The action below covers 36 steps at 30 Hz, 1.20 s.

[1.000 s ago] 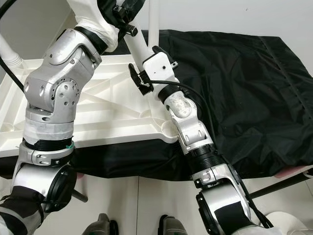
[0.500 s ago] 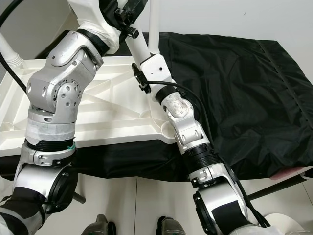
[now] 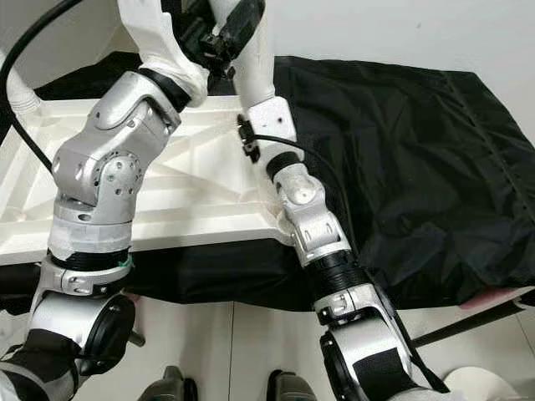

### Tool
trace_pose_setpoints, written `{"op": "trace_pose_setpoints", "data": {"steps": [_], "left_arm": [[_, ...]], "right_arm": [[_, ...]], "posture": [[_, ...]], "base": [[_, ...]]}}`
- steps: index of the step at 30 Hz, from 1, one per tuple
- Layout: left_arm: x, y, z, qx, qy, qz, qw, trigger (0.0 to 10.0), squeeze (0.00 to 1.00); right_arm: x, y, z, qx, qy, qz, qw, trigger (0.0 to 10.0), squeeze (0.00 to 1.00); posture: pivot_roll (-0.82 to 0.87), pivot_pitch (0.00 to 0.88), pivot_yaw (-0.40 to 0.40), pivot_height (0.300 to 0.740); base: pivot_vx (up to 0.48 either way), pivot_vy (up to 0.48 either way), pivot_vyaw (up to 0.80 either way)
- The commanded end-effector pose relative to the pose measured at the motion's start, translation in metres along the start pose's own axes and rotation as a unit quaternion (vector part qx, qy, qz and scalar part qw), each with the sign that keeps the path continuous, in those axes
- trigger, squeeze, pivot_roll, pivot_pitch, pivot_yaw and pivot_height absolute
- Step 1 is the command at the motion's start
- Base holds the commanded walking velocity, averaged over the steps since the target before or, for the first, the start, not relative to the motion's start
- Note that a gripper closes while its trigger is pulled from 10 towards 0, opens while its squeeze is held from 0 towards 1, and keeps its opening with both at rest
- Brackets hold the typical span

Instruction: Building children table

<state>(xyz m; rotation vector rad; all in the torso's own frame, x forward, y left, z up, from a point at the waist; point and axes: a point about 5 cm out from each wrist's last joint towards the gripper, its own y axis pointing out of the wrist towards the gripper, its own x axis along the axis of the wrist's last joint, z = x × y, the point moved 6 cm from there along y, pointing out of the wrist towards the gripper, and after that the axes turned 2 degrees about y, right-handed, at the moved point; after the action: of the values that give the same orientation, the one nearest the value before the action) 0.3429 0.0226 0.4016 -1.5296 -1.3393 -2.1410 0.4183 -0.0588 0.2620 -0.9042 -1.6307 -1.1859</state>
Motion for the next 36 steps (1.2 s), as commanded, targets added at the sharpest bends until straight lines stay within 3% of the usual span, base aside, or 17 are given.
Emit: {"op": "trace_pose_setpoints", "data": {"steps": [1, 2, 3, 8, 10, 13, 19, 20, 22, 23, 26, 28, 31, 33, 36], "left_arm": [[0.004, -0.004, -0.011, -0.037, 0.006, -0.008, 0.999, 10.0, 1.00], [0.004, -0.004, -0.011, -0.037, 0.006, -0.008, 0.999, 10.0, 1.00], [0.005, -0.008, -0.010, -0.040, 0.022, -0.009, 0.999, 10.0, 0.00], [0.006, -0.013, -0.018, -0.033, 0.011, -0.015, 0.999, 10.0, 0.00], [0.001, -0.021, -0.007, 0.005, -0.027, -0.012, 1.000, 10.0, 0.00], [-0.005, -0.027, 0.004, 0.039, -0.046, -0.004, 0.998, 10.0, 0.00], [-0.030, -0.043, 0.031, 0.110, -0.033, 0.035, 0.993, 10.0, 0.00], [-0.046, -0.047, 0.041, 0.138, -0.002, 0.071, 0.988, 10.0, 0.00], [-0.068, -0.058, 0.064, 0.197, -0.003, 0.122, 0.973, 10.0, 0.00], [-0.068, -0.058, 0.064, 0.197, -0.003, 0.122, 0.973, 10.0, 0.00], [-0.087, -0.071, 0.080, 0.250, -0.008, 0.167, 0.954, 10.0, 0.00], [-0.092, -0.076, 0.083, 0.260, -0.006, 0.183, 0.948, 10.0, 0.00], [-0.113, -0.091, 0.089, 0.293, -0.044, 0.219, 0.930, 10.0, 0.00], [-0.113, -0.091, 0.089, 0.293, -0.044, 0.219, 0.930, 10.0, 0.00], [-0.128, -0.106, 0.095, 0.315, -0.044, 0.234, 0.919, 10.0, 0.00]], "right_arm": [[0.000, -0.003, -0.002, -0.013, 0.031, 0.002, 0.999, 10.0, 0.00], [0.000, -0.003, -0.002, -0.013, 0.031, 0.002, 0.999, 10.0, 0.00], [0.001, -0.003, 0.002, -0.005, 0.048, 0.004, 0.999, 10.0, 0.00], [0.002, -0.001, 0.002, -0.012, 0.072, 0.009, 0.997, 10.0, 0.00], [0.004, -0.001, -0.003, -0.024, 0.093, 0.001, 0.995, 10.0, 0.00], [0.003, -0.003, -0.007, -0.030, 0.100, -0.002, 0.995, 10.0, 0.00], [-0.001, -0.010, -0.024, -0.066, 0.115, -0.006, 0.991, 10.0, 0.00], [-0.007, -0.012, -0.029, -0.075, 0.109, 0.004, 0.991, 10.0, 0.00], [-0.017, -0.018, -0.036, -0.083, 0.107, 0.020, 0.991, 10.0, 0.00], [-0.017, -0.018, -0.036, -0.083, 0.107, 0.020, 0.991, 10.0, 0.00], [-0.021, -0.024, -0.044, -0.094, 0.103, 0.021, 0.990, 10.0, 0.00], [-0.021, -0.026, -0.044, -0.096, 0.104, 0.021, 0.990, 10.0, 0.00], [-0.019, -0.029, -0.045, -0.091, 0.111, 0.018, 0.989, 10.0, 0.00], [-0.019, -0.029, -0.045, -0.091, 0.111, 0.018, 0.989, 10.0, 0.00], [-0.011, -0.034, -0.047, -0.080, 0.102, -0.001, 0.992, 10.0, 0.00]], "posture": [[-0.01, 0.071, -0.030, 0.740], [-0.01, 0.071, -0.030, 0.740], [0.00, 0.064, -0.042, 0.740], [0.00, 0.056, -0.042, 0.740], [0.01, 0.052, -0.041, 0.740], [0.01, 0.048, -0.041, 0.740], [0.00, 0.038, -0.018, 0.740], [0.01, 0.039, -0.014, 0.740], [0.01, 0.045, -0.005, 0.740], [0.01, 0.045, -0.005, 0.740], [0.01, 0.060, -0.005, 0.740], [0.01, 0.060, -0.005, 0.740], [-0.02, 0.076, 0.000, 0.740], [-0.02, 0.076, 0.000, 0.740], [-0.06, 0.099, 0.007, 0.740]], "base": [[0.000, 0.000, 0.00], [0.000, 0.000, 0.00], [0.000, 0.000, 0.00], [0.000, 0.000, 0.00], [0.000, 0.000, 0.00], [0.000, 0.000, 0.00], [0.000, 0.000, 0.00], [0.000, 0.000, 0.00], [0.000, 0.000, 0.00], [0.000, 0.000, 0.00], [0.000, 0.000, 0.00], [0.000, 0.000, 0.00], [0.000, 0.000, 0.00], [0.000, 0.000, 0.00], [0.000, 0.000, 0.00]]}}
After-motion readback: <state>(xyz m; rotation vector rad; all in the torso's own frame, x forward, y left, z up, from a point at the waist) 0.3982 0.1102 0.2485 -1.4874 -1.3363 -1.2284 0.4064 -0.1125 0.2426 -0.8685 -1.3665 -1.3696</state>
